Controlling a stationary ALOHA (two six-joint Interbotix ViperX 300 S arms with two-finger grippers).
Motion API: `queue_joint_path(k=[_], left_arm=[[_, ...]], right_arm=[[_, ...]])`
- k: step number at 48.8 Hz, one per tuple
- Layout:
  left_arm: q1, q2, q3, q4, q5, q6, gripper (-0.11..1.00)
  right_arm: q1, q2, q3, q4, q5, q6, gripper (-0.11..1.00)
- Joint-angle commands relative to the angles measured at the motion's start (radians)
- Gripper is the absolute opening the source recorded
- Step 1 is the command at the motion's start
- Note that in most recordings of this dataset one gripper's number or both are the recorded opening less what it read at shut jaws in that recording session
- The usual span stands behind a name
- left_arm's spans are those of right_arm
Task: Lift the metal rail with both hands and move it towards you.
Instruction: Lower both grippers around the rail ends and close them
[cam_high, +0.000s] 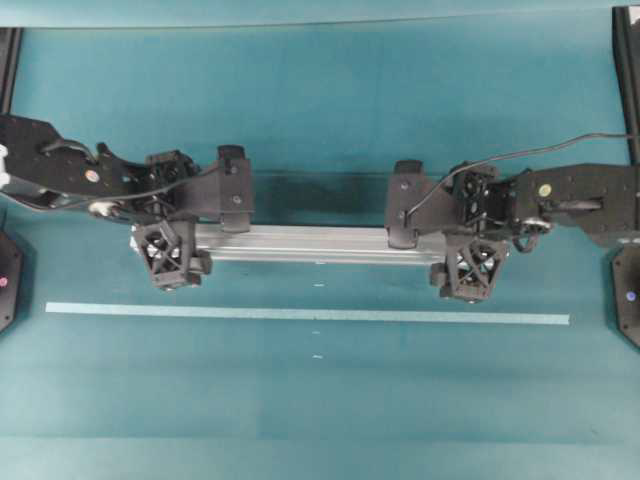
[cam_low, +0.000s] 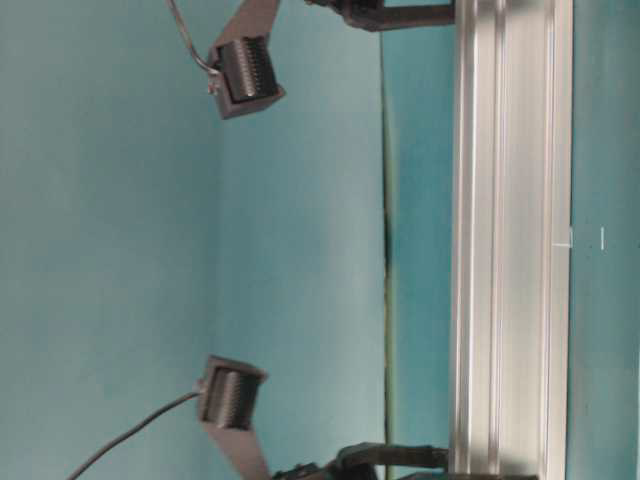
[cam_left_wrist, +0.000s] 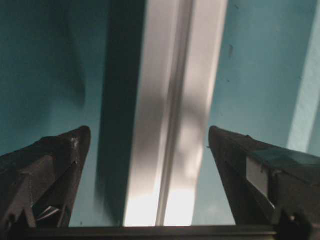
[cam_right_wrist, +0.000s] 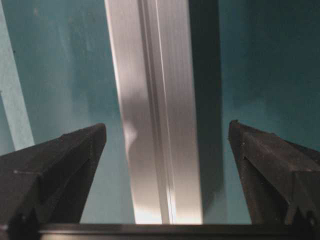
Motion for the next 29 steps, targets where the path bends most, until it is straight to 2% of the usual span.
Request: queue_joint_path(k=[1,29], left_arm=[[0.003,0.011,-0.002,0.003,-0.034,-0.003,0.98],[0.003,0.057,0.003,0.003,-0.071,-0.005,0.98]], right_arm=[[-0.005,0.012,0.000,0.003,-0.021,-0.002,1.00],[-0.018,0.029,0.025,0.006,-0.061,0.000,1.00]])
